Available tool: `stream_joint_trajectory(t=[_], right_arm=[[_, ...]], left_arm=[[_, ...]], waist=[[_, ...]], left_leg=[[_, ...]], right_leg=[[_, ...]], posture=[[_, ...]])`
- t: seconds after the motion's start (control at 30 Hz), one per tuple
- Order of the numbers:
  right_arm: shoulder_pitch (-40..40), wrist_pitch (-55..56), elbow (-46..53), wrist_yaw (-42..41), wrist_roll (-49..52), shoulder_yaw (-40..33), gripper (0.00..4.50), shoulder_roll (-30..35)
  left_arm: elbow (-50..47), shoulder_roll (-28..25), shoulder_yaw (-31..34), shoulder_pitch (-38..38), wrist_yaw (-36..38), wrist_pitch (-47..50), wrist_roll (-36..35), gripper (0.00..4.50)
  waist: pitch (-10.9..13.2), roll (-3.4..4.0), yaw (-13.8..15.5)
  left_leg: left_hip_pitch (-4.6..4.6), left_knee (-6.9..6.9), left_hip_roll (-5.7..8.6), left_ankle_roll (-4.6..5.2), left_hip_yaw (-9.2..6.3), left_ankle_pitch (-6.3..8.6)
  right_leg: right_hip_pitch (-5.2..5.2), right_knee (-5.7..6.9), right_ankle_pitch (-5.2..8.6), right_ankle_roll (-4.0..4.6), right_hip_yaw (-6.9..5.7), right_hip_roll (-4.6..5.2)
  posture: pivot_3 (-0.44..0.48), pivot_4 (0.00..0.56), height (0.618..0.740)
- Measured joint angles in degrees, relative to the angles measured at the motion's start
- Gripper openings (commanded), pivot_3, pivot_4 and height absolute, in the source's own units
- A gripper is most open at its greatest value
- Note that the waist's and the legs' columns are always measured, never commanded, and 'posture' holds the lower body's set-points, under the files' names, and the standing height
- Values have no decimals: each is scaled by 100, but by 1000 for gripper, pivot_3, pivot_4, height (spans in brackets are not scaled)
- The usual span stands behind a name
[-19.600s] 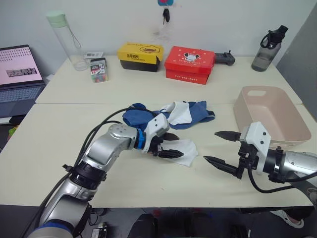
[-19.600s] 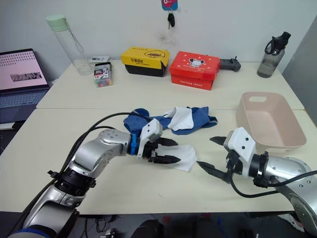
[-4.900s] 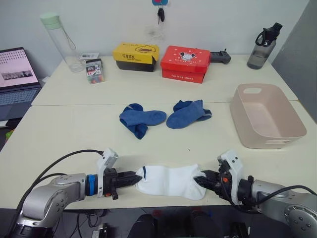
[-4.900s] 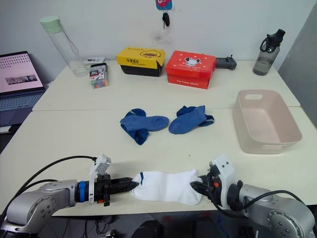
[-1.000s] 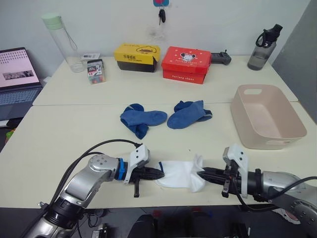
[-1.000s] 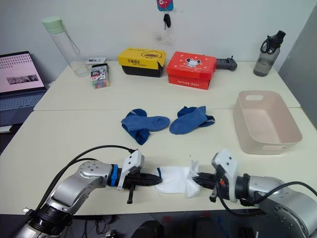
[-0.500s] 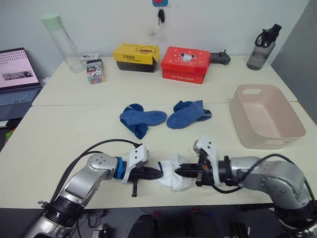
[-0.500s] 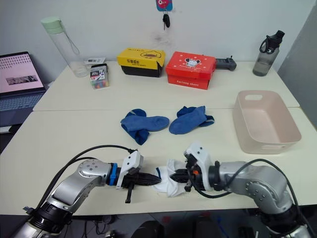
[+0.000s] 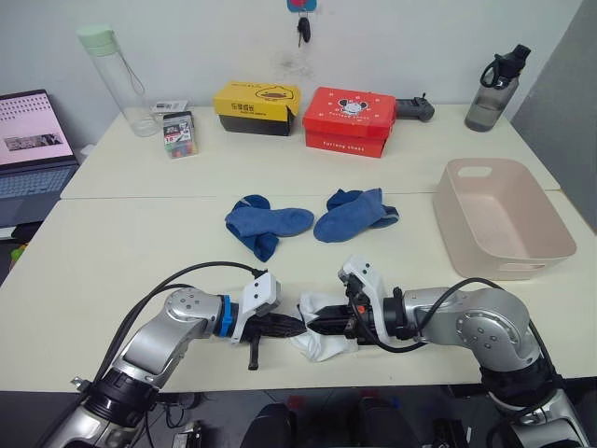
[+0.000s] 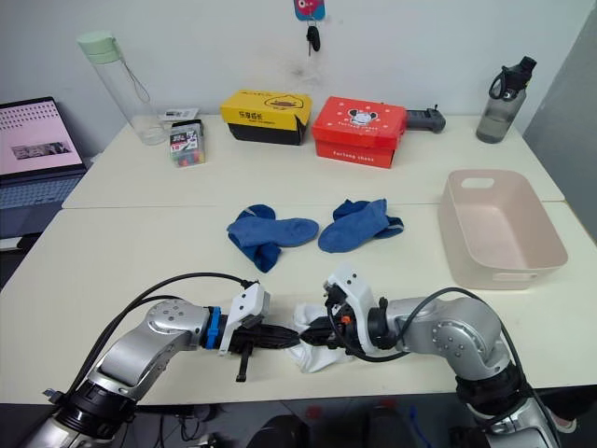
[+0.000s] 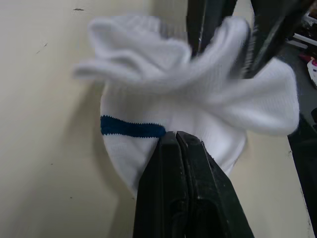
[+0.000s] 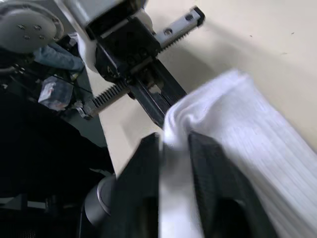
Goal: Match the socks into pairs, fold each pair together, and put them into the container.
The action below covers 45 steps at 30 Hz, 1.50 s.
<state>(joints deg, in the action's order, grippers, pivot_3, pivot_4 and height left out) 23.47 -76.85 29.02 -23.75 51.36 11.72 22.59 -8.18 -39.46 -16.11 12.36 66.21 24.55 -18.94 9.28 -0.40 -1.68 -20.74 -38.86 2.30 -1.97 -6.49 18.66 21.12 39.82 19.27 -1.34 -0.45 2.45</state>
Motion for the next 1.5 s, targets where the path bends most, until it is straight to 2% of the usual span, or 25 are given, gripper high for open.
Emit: stream_joint_trajectory(t=[0.17,0.2,0.23,0.37,0.47,0.53,0.6,0.83,0.97,1.13,1.27,1.37,1.5], right_arm=[[169,-77,18,1,368,-724,3446,42],[228,-7,64,-32,359,-755,3446,176],[234,191,189,-149,242,-767,3372,427],[11,945,287,-420,-360,-742,2314,990],[-349,1624,420,-839,-926,-226,1328,1403],[-509,2077,425,-1098,-1318,209,580,1521],[-563,2422,384,-1263,-1587,410,37,1549],[-628,3136,-249,-1612,-2418,1065,37,1460],[-566,3253,-456,-1650,-2756,1269,37,1313],[-477,3252,-524,-1616,-3024,1349,37,1181],[-486,3298,-599,-1562,-3212,1320,37,1042],[-582,3462,-690,-1598,-3201,1038,37,1037],[-664,3536,-550,-1951,-2720,423,37,1035]], left_arm=[[-87,-116,361,-185,-110,290,-209,0],[-118,-184,452,-237,-94,336,-263,0],[-213,-354,609,-360,-25,409,-383,0],[-331,-808,1141,-452,209,629,-712,0],[-372,-933,1331,-227,369,719,-928,0],[-537,-934,1356,10,482,761,-1044,0],[-680,-934,1307,122,594,760,-1087,0],[-684,-589,569,605,892,630,-968,0],[-278,-281,146,872,937,302,-572,0],[492,-154,-466,738,1017,-363,131,0],[658,-143,-489,735,1082,-769,268,0],[678,-142,-415,676,1073,-758,234,0],[601,-179,-181,647,1083,-202,-85,0]], waist=[[1,1,-20],[2,2,-21],[2,1,-19],[4,0,-6],[5,-2,21],[6,-3,9],[6,-3,-6],[6,-4,-7],[6,-4,-10],[6,-5,-13],[4,-5,-5],[3,-5,-7],[5,-6,-17]], left_leg=[[-1,0,-1,8,0,5],[-2,2,-1,8,0,5],[-7,3,-1,9,-2,5],[-15,6,-1,8,0,5],[-17,4,0,8,1,4],[-18,2,1,6,6,3],[-17,2,1,-4,7,-2],[-15,-1,0,-8,7,-5],[-15,-4,0,-10,7,-6],[-15,-1,-1,-11,5,-7],[-9,-4,-1,-11,4,-7],[-7,-4,-1,-10,4,-7],[-10,-3,-3,-10,3,-6]], right_leg=[[10,9,0,0,2,-1],[13,9,0,0,2,-1],[18,9,0,0,0,-2],[21,2,0,0,0,-1],[18,-6,0,0,-2,1],[17,-5,0,0,1,1],[17,-4,0,0,2,1],[17,6,0,0,1,-1],[18,6,0,0,1,-3],[21,6,0,0,1,-6],[14,8,0,0,4,-4],[13,9,0,0,3,-5],[17,12,0,0,2,-8]], posture=[[0,150,740],[0,150,740],[0,150,740],[0,150,740],[0,150,740],[0,150,740],[0,150,740],[0,150,740],[0,150,740],[0,150,740],[0,150,740],[0,150,740],[0,150,740]])
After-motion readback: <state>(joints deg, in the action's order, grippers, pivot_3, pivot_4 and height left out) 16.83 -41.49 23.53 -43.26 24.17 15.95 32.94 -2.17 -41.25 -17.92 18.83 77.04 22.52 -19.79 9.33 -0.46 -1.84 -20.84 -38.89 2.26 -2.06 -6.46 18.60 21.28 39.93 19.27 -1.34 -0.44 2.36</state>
